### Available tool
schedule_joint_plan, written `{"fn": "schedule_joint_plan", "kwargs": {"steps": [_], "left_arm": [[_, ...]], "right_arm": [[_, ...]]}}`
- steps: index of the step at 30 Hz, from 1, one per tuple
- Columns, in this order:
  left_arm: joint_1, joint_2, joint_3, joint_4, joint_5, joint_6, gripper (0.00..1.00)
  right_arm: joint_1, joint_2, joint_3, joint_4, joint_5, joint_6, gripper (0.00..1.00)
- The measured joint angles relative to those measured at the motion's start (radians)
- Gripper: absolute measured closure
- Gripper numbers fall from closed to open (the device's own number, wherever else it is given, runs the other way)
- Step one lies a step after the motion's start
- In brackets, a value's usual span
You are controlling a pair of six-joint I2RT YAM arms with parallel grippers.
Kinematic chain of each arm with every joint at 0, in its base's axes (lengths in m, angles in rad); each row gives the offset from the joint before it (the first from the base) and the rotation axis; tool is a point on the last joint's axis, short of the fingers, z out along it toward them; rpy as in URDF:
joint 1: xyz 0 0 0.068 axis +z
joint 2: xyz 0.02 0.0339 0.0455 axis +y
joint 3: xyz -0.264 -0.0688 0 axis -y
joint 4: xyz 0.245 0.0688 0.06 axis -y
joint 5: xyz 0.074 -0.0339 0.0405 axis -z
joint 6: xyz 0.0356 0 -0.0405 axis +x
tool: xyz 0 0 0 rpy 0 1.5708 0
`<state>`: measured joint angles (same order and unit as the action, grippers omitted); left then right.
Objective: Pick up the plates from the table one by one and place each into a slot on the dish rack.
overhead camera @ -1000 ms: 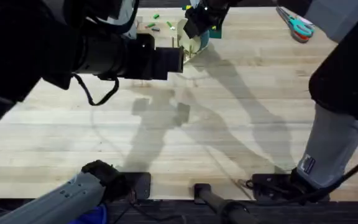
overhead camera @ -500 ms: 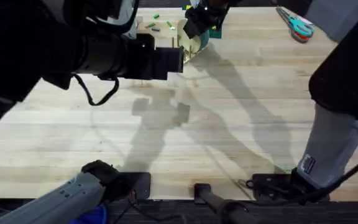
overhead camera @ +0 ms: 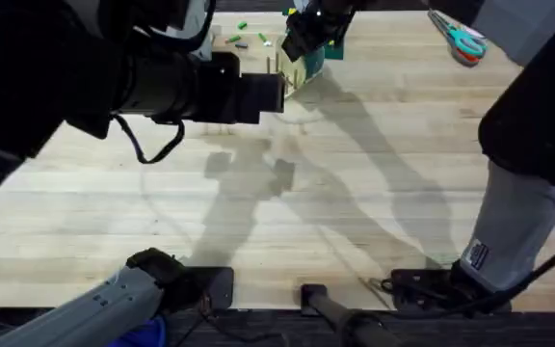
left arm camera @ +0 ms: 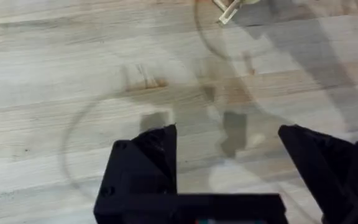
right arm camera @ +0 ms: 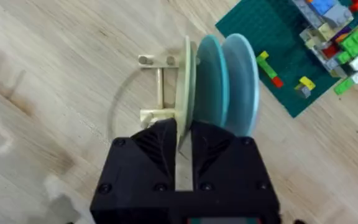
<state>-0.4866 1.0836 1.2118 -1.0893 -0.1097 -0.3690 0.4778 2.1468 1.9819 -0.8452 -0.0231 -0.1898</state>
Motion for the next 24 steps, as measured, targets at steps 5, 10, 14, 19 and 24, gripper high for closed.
{"fn": "schedule_joint_plan", "kwargs": {"steps": [5, 10, 14, 19, 24], "left_arm": [[0.0, 0.0, 0.0, -0.002, 0.0, 0.0, 0.008], [0.0, 0.0, 0.0, -0.023, 0.0, 0.0, 0.008], [0.0, 0.0, 0.0, -0.023, 0.0, 0.0, 0.008], [0.0, 0.0, 0.0, -0.023, 0.0, 0.0, 0.008], [0.0, 0.0, 0.0, -0.023, 0.0, 0.0, 0.008]], "right_arm": [[0.0, 0.0, 0.004, -0.002, 0.0, 0.0, 0.815], [0.002, -0.011, 0.046, -0.044, 0.0, 0.0, 0.723], [0.002, -0.031, 0.086, -0.126, 0.0, 0.0, 0.658], [0.002, -0.032, 0.178, -0.268, 0.001, 0.003, 0.327], [0.002, -0.032, 0.255, -0.384, 0.001, 0.002, 0.006]]}}
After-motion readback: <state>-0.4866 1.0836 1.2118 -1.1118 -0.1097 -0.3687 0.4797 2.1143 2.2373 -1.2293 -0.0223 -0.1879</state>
